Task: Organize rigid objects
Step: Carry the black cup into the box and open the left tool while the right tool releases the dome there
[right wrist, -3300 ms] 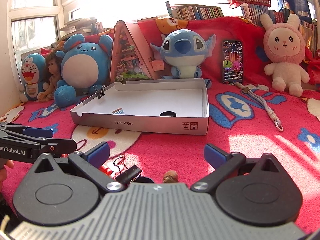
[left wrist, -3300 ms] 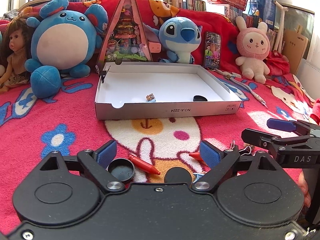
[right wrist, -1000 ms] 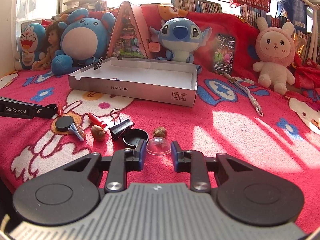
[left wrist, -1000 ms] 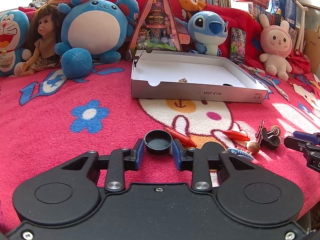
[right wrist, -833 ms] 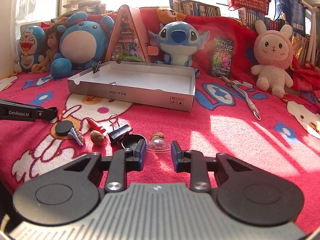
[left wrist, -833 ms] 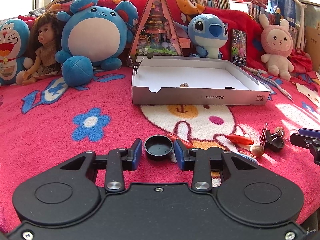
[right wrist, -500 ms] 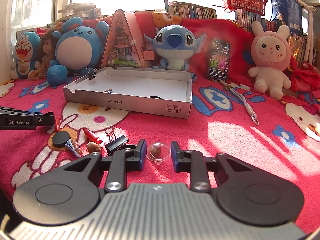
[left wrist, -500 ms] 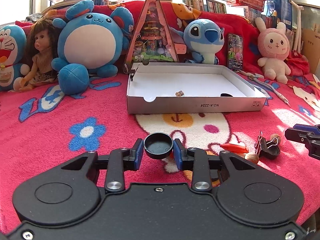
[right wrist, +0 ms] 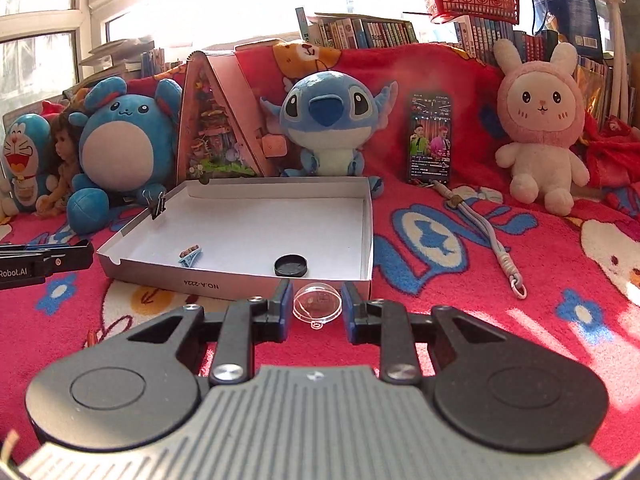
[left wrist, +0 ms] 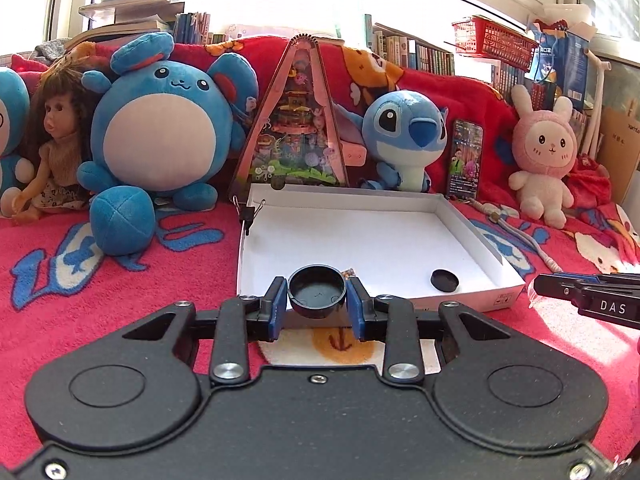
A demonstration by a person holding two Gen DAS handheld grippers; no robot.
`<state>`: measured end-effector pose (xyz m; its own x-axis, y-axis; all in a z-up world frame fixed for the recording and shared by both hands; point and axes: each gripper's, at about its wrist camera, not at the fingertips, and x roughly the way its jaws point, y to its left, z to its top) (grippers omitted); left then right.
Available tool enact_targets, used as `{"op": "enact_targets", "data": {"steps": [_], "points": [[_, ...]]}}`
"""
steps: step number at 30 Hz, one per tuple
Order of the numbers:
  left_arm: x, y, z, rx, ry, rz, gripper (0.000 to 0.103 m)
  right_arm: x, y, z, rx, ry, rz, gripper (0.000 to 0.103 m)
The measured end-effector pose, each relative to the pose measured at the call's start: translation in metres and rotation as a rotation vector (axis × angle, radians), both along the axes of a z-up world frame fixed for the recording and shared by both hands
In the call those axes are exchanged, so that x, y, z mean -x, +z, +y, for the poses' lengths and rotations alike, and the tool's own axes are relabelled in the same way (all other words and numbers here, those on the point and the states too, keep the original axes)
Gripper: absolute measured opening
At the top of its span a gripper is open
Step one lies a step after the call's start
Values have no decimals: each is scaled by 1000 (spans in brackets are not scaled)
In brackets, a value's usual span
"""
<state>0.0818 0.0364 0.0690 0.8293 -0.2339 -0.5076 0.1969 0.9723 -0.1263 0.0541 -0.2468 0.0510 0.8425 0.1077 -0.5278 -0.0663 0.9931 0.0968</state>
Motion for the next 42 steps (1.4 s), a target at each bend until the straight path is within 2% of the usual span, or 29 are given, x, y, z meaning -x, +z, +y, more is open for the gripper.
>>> {"op": "enact_targets", "data": {"steps": [9,12,15,20,29,35,38,42], "points": [[-67,-2,-8,25,-1,117,30,-71,1,-15,-120,-27,184,30],[-84,-11,-14,16,0,166,30,-86,-1,-10,-92,-22,223,30],[-96,-19,-18,1,2,197,30,-99,-3,-3,-57,-22,249,23],[-105,-33,-21,11,9,240,30,-113,-9,7,-13,-25,273,22],[-110,-43,-25,7,-5,261,31,-117,-13,9,-21,-7,350,22],[-112,-47,-25,8,0,270,31,-126,-13,13,-2,16,448,22],[-112,-47,-25,10,-1,269,31,-133,-23,8,-36,-8,492,17],[-112,-47,-26,4,1,269,31,-135,-27,3,-80,-14,470,13]]}}
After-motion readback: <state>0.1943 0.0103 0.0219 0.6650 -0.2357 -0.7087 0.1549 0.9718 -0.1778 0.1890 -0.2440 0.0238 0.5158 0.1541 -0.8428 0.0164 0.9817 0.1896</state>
